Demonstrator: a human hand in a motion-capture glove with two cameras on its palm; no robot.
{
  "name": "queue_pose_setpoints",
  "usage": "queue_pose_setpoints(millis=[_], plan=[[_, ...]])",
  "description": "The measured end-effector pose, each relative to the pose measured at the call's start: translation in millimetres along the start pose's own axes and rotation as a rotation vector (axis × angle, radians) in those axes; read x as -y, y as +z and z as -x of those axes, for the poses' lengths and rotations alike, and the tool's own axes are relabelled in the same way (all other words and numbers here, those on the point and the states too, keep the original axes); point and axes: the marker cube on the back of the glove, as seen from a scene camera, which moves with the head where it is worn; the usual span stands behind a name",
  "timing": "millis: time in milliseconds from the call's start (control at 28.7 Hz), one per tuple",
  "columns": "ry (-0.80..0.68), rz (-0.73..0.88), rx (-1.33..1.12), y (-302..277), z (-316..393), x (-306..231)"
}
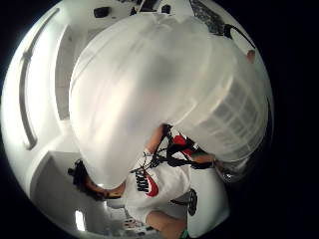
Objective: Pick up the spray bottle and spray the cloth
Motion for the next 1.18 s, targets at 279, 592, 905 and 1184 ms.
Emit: queue_pose_setpoints(millis=[279, 592, 905, 1184], plan=[[0.062, 0.106, 0.015, 42.4, -32.6, -1.6], [0.019, -0.004, 0.002, -5.2, 1.1, -5.2], [0.043, 0.035, 0.075, 34.2, -28.8, -7.2], [-0.234, -0.321, 0.320, 0.3, 57.0, 24.7]])
